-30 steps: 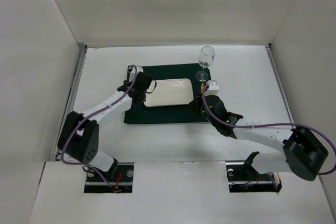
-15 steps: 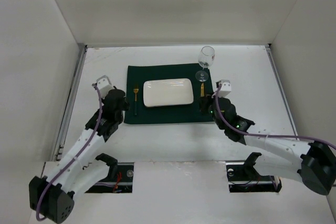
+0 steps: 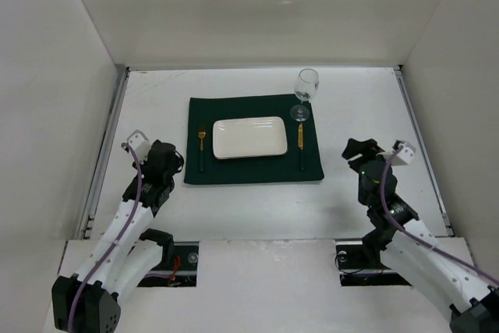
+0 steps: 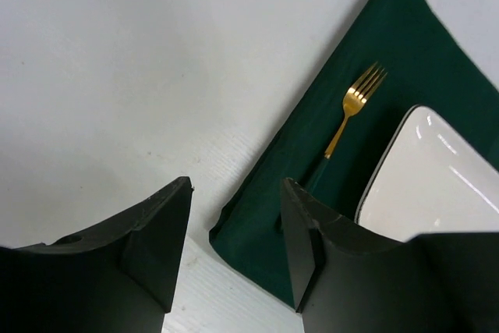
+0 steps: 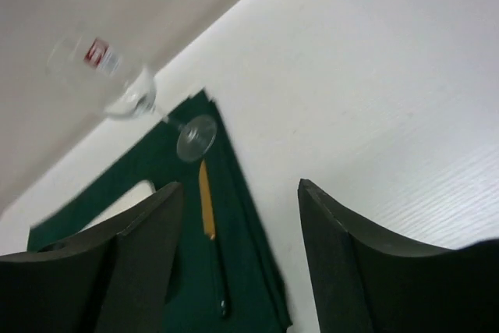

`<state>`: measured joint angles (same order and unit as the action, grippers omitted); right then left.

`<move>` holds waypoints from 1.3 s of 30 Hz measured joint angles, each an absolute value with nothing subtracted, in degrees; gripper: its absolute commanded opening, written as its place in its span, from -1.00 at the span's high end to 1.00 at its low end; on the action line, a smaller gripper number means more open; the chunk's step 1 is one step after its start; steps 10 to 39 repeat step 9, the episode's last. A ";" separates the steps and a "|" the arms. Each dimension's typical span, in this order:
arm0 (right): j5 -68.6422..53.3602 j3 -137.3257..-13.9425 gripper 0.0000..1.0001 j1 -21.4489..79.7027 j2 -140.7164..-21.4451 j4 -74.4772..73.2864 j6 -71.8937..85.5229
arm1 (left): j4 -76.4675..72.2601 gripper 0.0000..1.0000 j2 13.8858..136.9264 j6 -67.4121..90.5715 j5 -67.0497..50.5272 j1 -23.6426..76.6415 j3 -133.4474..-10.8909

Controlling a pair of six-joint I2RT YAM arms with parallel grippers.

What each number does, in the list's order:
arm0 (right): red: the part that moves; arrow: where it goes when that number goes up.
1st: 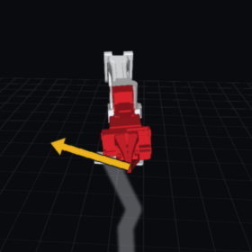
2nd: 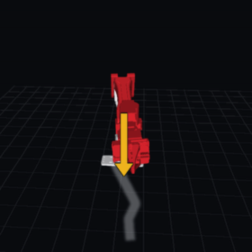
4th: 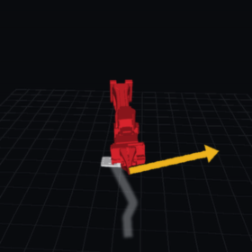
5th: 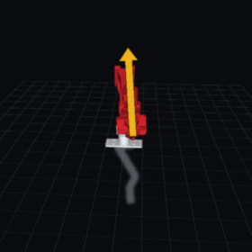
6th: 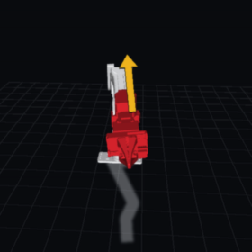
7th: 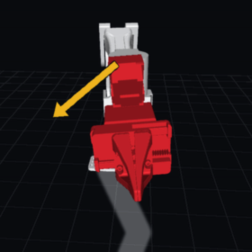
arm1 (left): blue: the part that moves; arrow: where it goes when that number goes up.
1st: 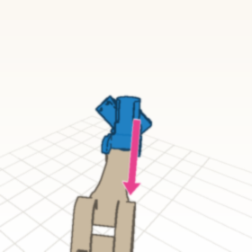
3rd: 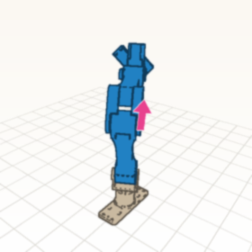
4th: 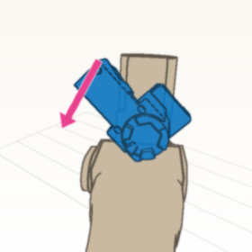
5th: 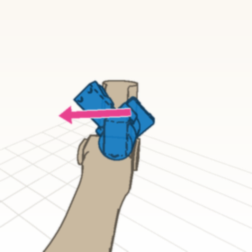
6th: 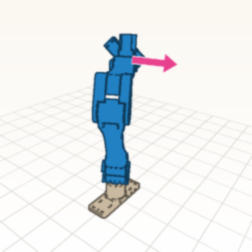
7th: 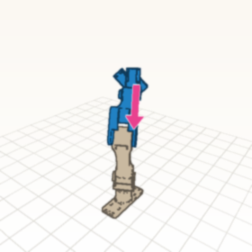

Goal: Set the dinner table for one person

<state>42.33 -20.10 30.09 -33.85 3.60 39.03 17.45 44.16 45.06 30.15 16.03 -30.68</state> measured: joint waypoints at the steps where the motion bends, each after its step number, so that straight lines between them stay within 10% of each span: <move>1: 42.78 -19.70 -0.36 28.21 -31.94 2.68 39.33 | 17.37 0.06 44.40 45.19 29.67 16.03 -30.17; 9: 40.38 -19.97 -0.35 13.56 -28.60 -3.95 40.45 | 13.96 0.12 49.23 44.88 25.58 17.21 -29.02; 39: 40.38 -19.97 -0.35 13.56 -28.60 -3.95 40.45 | 13.96 0.12 49.23 44.88 25.58 17.21 -29.02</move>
